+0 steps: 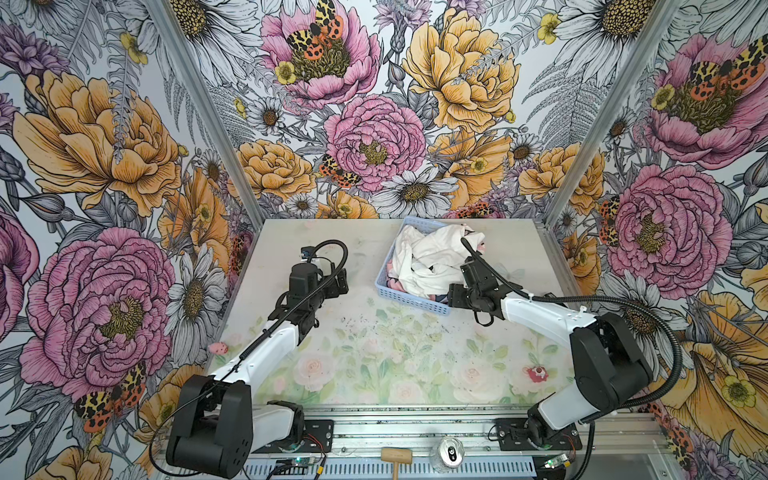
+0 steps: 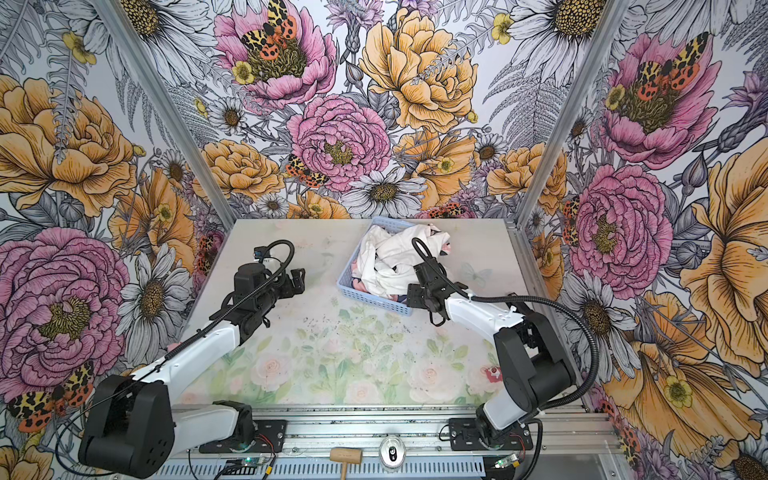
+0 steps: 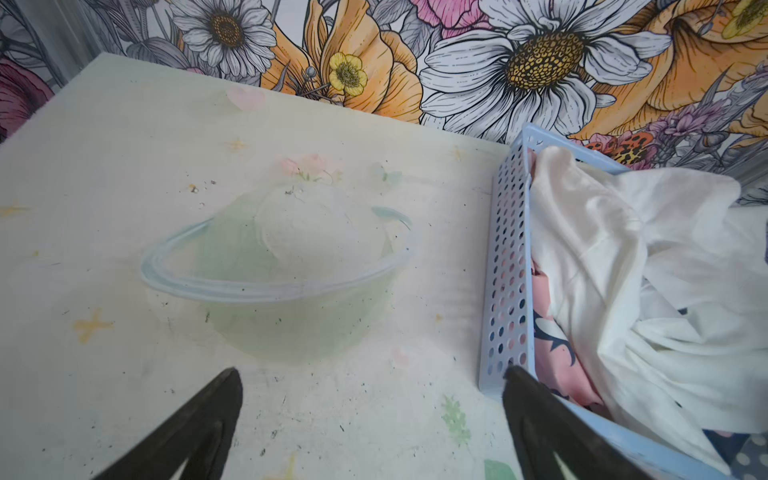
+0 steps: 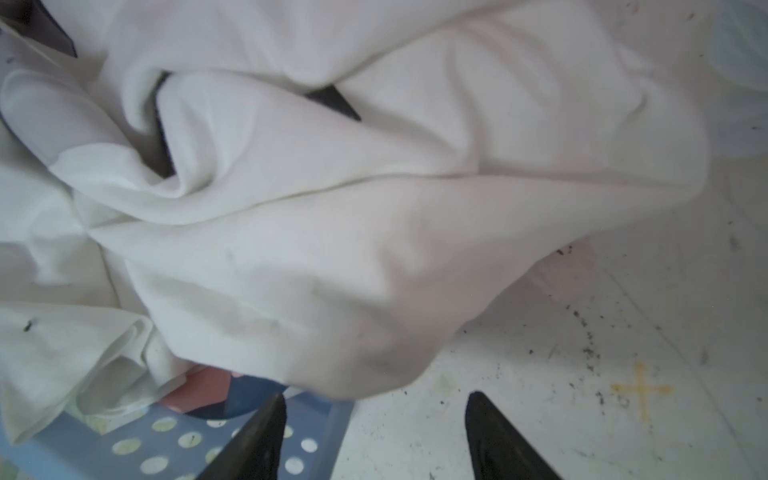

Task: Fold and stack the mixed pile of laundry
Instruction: 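Lower the right gripper into the basket and pinch the white T-shirt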

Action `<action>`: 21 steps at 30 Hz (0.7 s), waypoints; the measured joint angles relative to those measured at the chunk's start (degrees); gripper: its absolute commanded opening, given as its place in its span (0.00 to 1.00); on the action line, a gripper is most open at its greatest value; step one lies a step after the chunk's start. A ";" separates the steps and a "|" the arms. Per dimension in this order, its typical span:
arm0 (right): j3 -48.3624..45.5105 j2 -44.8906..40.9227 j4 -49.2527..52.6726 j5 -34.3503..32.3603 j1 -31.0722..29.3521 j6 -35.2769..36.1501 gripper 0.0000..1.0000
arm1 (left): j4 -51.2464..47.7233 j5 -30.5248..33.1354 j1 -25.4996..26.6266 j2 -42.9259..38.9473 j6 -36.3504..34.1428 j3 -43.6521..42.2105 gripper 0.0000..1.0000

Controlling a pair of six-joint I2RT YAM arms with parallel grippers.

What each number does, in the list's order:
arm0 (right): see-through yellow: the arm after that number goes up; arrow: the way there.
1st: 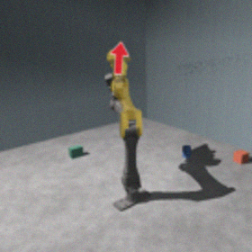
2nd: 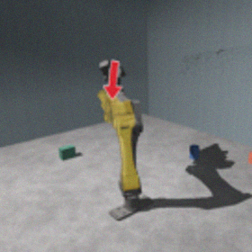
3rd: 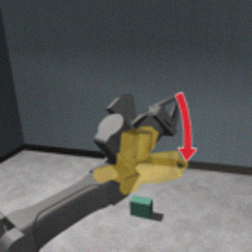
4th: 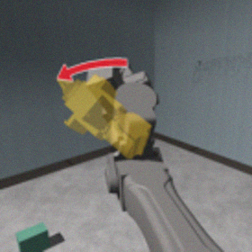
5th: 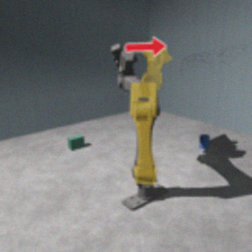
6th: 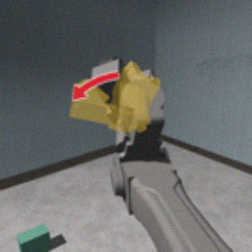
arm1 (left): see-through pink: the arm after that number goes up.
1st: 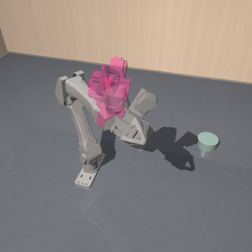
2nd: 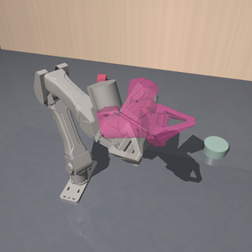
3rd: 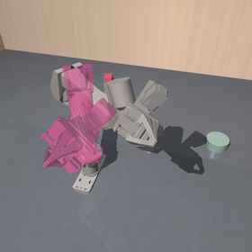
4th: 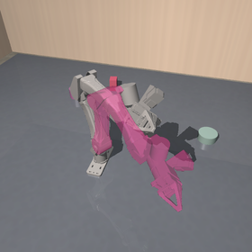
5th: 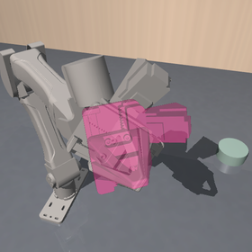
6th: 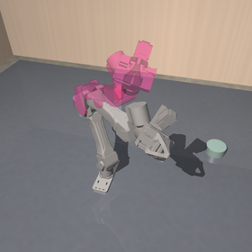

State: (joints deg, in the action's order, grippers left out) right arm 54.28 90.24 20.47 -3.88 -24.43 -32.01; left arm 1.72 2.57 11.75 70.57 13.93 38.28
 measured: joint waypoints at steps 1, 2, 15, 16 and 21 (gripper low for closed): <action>0.35 0.50 0.22 -0.37 0.02 -0.35 0.63 | -0.22 -0.07 0.17 0.26 0.28 0.09 0.99; 0.59 0.92 0.46 -0.61 0.02 -0.74 0.61 | -0.33 -0.09 0.28 0.46 0.57 0.11 0.99; 4.55 2.91 7.93 -5.51 9.42 2.78 0.46 | -1.20 -0.92 0.52 1.11 2.27 0.24 0.99; 5.03 2.91 8.94 -5.97 10.80 3.82 0.47 | -1.31 -0.96 0.52 1.11 2.43 0.24 0.99; 9.73 2.67 14.97 -6.80 13.70 8.39 0.50 | -1.55 -1.25 0.76 1.11 2.91 0.24 0.99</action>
State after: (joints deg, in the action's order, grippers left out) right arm 64.01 92.90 35.44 -10.68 -10.72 -23.62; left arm 0.16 1.32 12.51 71.68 16.84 38.52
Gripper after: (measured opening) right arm 0.496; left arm 0.988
